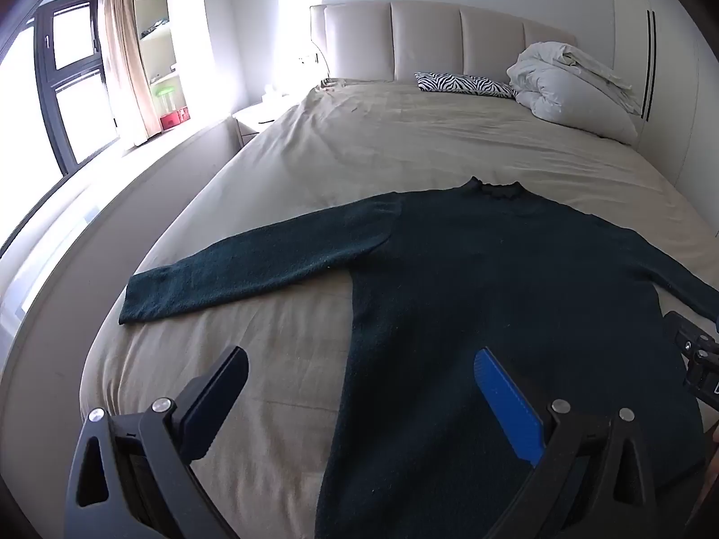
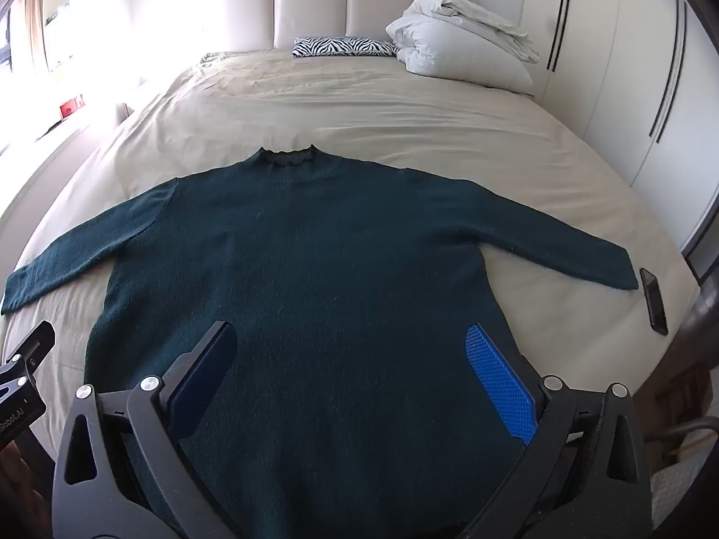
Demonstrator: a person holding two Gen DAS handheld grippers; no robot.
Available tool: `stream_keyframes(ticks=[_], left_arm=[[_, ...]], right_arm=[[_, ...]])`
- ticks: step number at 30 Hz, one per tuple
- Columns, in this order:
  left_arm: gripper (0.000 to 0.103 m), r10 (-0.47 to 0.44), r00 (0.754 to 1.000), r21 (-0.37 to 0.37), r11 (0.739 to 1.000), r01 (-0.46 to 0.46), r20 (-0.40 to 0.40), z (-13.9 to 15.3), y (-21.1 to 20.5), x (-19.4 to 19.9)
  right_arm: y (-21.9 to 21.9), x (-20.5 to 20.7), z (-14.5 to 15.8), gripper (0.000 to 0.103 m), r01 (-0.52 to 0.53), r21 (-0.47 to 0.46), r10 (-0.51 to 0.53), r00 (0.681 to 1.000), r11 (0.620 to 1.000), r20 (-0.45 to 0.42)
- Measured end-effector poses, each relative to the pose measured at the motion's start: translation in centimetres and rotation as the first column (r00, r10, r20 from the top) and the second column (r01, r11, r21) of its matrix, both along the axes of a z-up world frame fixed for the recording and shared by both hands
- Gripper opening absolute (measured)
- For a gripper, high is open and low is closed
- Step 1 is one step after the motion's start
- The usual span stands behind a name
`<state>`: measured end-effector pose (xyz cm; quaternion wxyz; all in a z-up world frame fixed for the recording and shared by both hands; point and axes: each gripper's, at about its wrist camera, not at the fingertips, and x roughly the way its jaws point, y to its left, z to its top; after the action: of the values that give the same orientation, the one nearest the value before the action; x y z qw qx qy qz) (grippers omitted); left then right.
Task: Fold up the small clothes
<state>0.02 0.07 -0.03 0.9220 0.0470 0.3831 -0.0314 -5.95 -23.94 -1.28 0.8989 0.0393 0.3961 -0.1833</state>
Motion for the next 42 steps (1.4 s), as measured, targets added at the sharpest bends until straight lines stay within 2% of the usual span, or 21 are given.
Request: stream_keyframes(ticks=[42], left_arm=[[0.103,0.003,1.0,-0.001,1.0,-0.003,-0.003,-0.8,1.0,-0.1]], right_arm=[[0.6,0.0,-0.5,0.103,-0.014,0.003,0.014,1.0,1.0,-0.015]])
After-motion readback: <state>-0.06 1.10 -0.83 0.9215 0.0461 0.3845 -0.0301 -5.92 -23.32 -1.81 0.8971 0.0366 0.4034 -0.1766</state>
